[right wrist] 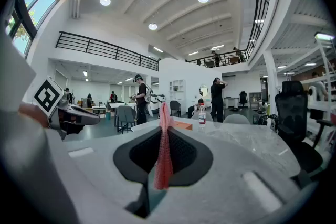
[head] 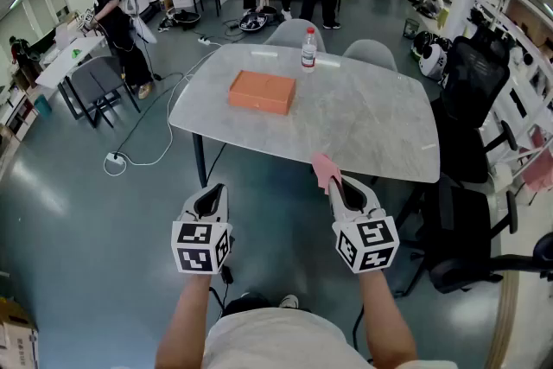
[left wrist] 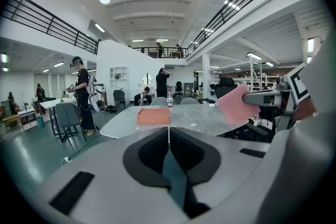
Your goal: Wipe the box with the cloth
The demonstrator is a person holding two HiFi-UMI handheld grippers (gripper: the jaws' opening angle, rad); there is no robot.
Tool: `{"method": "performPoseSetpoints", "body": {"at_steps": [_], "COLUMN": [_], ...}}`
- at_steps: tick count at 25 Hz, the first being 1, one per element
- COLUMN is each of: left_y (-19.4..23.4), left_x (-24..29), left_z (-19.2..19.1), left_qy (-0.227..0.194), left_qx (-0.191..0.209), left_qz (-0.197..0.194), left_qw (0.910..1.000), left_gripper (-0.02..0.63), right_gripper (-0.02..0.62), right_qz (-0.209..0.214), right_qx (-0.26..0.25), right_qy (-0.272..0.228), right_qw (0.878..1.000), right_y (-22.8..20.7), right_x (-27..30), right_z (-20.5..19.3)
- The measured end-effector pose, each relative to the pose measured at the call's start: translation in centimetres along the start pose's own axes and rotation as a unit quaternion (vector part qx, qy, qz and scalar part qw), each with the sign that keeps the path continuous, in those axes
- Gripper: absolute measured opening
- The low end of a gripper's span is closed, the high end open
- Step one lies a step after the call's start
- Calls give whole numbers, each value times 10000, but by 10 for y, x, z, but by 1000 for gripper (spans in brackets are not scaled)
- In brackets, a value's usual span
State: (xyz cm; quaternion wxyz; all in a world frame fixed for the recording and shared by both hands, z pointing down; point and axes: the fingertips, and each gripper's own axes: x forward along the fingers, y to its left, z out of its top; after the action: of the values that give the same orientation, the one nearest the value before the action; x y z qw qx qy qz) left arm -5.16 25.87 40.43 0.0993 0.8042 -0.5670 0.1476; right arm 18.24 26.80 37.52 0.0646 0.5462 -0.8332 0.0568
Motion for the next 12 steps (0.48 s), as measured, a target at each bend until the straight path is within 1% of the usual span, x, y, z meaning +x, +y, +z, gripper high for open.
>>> {"method": "performPoseSetpoints", "body": {"at_steps": [7, 12], "left_y": [-7, -5], "left_x": [16, 39], "left_z": [1, 3], "left_qy": [49, 129], "left_qx": [-2, 26], "left_qz": [-89, -170], "left_qw": [9999, 9998], "left_gripper": [15, 15], "right_gripper": [18, 18], "right_qz": [46, 52], "right_qx": [56, 56], "right_qy": [83, 206], "right_qw": [9999, 9998], "right_y": [-9, -19], "right_x": [14, 34], "right_z": [-5, -9]}}
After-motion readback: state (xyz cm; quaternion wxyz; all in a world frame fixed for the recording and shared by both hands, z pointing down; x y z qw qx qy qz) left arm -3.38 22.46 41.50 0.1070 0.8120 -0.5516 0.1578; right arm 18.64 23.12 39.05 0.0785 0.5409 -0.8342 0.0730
